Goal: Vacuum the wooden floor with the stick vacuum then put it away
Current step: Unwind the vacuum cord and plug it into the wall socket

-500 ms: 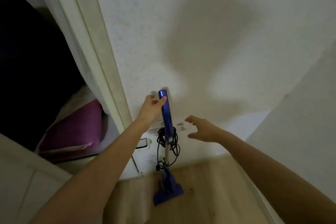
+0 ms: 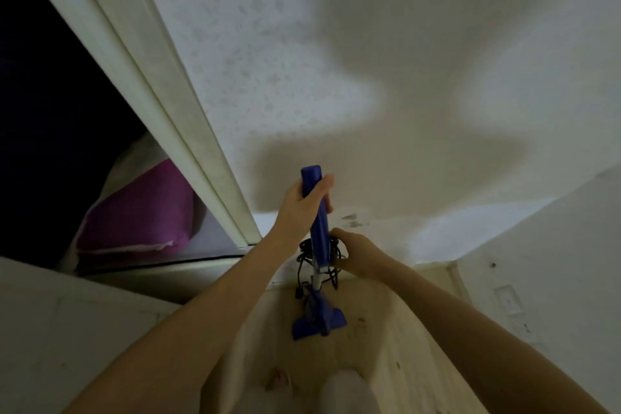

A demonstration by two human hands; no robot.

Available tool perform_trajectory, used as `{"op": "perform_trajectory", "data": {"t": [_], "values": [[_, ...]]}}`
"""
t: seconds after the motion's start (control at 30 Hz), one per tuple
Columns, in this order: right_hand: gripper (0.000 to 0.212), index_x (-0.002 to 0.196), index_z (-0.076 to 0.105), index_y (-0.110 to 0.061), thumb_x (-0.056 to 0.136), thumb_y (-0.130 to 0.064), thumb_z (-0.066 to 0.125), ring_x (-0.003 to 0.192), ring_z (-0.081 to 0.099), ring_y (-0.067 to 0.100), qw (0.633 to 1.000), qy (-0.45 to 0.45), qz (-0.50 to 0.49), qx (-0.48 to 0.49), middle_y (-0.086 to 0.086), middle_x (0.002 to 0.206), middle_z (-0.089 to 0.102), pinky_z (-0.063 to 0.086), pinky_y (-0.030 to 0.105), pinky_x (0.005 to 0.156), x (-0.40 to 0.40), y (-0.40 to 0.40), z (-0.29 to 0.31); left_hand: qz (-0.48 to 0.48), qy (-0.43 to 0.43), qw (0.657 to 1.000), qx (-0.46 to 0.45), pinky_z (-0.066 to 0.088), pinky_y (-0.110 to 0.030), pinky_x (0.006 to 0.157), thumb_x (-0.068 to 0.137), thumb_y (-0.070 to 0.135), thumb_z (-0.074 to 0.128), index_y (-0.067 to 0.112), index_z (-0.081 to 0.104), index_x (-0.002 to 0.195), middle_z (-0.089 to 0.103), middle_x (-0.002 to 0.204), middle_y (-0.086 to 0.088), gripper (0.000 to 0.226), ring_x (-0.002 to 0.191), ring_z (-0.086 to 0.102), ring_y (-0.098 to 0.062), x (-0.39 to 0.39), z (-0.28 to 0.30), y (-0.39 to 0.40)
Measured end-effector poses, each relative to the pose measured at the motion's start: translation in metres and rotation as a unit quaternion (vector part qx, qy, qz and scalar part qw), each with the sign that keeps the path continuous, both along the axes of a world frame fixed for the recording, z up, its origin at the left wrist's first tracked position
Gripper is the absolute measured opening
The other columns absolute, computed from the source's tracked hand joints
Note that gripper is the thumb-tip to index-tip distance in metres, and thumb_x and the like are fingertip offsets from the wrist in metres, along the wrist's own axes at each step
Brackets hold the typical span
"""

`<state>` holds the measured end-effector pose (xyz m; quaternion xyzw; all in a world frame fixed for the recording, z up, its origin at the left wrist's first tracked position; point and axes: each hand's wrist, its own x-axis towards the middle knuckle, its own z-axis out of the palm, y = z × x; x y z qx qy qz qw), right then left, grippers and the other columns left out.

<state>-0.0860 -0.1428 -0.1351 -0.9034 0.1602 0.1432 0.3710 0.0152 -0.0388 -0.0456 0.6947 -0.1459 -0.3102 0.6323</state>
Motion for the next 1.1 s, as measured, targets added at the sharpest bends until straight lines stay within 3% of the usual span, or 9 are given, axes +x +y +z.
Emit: {"op": "perform_trajectory", "data": {"t": [0.1, 0.2, 0.47, 0.67, 0.77, 0.87, 0.93, 1.0, 1.1], "values": [[0.018, 0.108, 0.053, -0.003, 0.091, -0.006, 0.057, 0.092, 0.06, 0.032, 1.0, -0.012, 0.008, 0.01, 0.012, 0.101, 0.063, 0.048, 0.041, 0.082, -0.001, -0.001, -0.012, -0.011, 0.018, 1.0, -0.002, 0.052, -0.035, 0.077, 0.093, 0.031, 0.058, 0.009, 0.059, 0.081, 0.058, 0.066, -0.004, 0.025, 0.062, 0.059, -0.017, -0.004, -0.003, 0.006], [0.014, 0.103, 0.051, -0.002, 0.093, -0.01, 0.058, 0.084, 0.059, 0.025, 0.998, -0.017, 0.052, 0.039, 0.003, 0.091, 0.06, 0.049, 0.037, 0.079, -0.002, -0.012, -0.01, -0.019, 0.025, 1.0, -0.003, 0.053, -0.03, 0.077, 0.093, 0.031, 0.056, 0.011, 0.057, 0.068, 0.058, 0.063, -0.003, 0.033, 0.061, 0.059, -0.016, -0.009, -0.005, 0.006], [0.02, 0.105, 0.051, -0.004, 0.097, -0.023, 0.055, 0.089, 0.062, 0.024, 0.996, -0.008, 0.026, 0.085, 0.008, 0.097, 0.063, 0.051, 0.034, 0.081, -0.03, -0.011, 0.01, 0.011, 0.008, 0.999, -0.034, 0.048, -0.031, 0.061, 0.094, 0.02, 0.057, 0.009, 0.052, 0.06, 0.054, 0.051, 0.0, 0.036, 0.046, 0.05, -0.016, -0.031, -0.006, -0.009], [0.018, 0.107, 0.054, -0.008, 0.096, -0.024, 0.053, 0.091, 0.061, 0.026, 0.987, -0.027, -0.103, 0.118, 0.011, 0.101, 0.062, 0.052, 0.044, 0.084, -0.073, 0.023, 0.011, -0.12, -0.004, 0.991, -0.055, 0.041, -0.028, 0.049, 0.083, 0.038, 0.068, 0.015, 0.05, 0.047, 0.047, 0.043, -0.006, 0.047, 0.038, 0.042, -0.02, -0.049, -0.008, -0.005], [0.026, 0.11, 0.055, -0.01, 0.097, -0.032, 0.052, 0.089, 0.061, 0.023, 0.974, -0.042, -0.191, 0.11, 0.009, 0.101, 0.063, 0.051, 0.044, 0.084, -0.1, 0.05, 0.014, -0.267, -0.005, 0.962, -0.064, 0.04, -0.031, 0.05, 0.078, 0.047, 0.064, 0.01, 0.051, 0.049, 0.046, 0.045, -0.011, 0.049, 0.04, 0.04, -0.023, -0.057, -0.007, -0.006], [0.04, 0.109, 0.059, -0.02, 0.092, -0.053, 0.044, 0.085, 0.063, 0.019, 0.945, -0.078, -0.292, 0.122, 0.003, 0.099, 0.065, 0.052, 0.046, 0.08, -0.127, 0.081, 0.018, -0.393, -0.005, 0.918, -0.061, 0.04, -0.032, 0.051, 0.079, 0.046, 0.063, 0.002, 0.049, 0.05, 0.046, 0.045, -0.012, 0.056, 0.039, 0.04, -0.024, -0.073, 0.003, -0.01], [0.022, 0.1, 0.058, -0.04, 0.092, -0.054, 0.043, 0.085, 0.062, 0.011, 0.92, -0.098, -0.364, 0.108, -0.007, 0.095, 0.064, 0.052, 0.043, 0.083, -0.145, 0.103, 0.025, -0.462, -0.006, 0.885, -0.062, 0.041, -0.03, 0.052, 0.083, 0.042, 0.062, 0.006, 0.048, 0.046, 0.045, 0.044, -0.011, 0.054, 0.039, 0.04, -0.023, -0.092, 0.016, -0.014], [0.007, 0.098, 0.054, -0.046, 0.096, -0.044, 0.048, 0.085, 0.062, 0.005, 0.881, -0.126, -0.445, 0.096, -0.012, 0.093, 0.064, 0.053, 0.038, 0.085, -0.164, 0.122, 0.043, -0.531, -0.002, 0.846, -0.059, 0.042, -0.029, 0.054, 0.088, 0.035, 0.059, 0.008, 0.048, 0.045, 0.044, 0.043, -0.01, 0.052, 0.039, 0.041, -0.023, -0.12, 0.033, -0.02], [0.014, 0.111, 0.057, -0.029, 0.1, -0.031, 0.05, 0.089, 0.064, 0.009, 0.784, -0.22, -0.571, 0.106, -0.003, 0.098, 0.067, 0.054, 0.03, 0.085, -0.203, 0.144, 0.079, -0.633, 0.003, 0.773, -0.045, 0.044, -0.028, 0.056, 0.087, 0.038, 0.06, 0.006, 0.048, 0.05, 0.045, 0.045, -0.01, 0.05, 0.041, 0.043, -0.021, -0.176, 0.054, -0.019]]}}
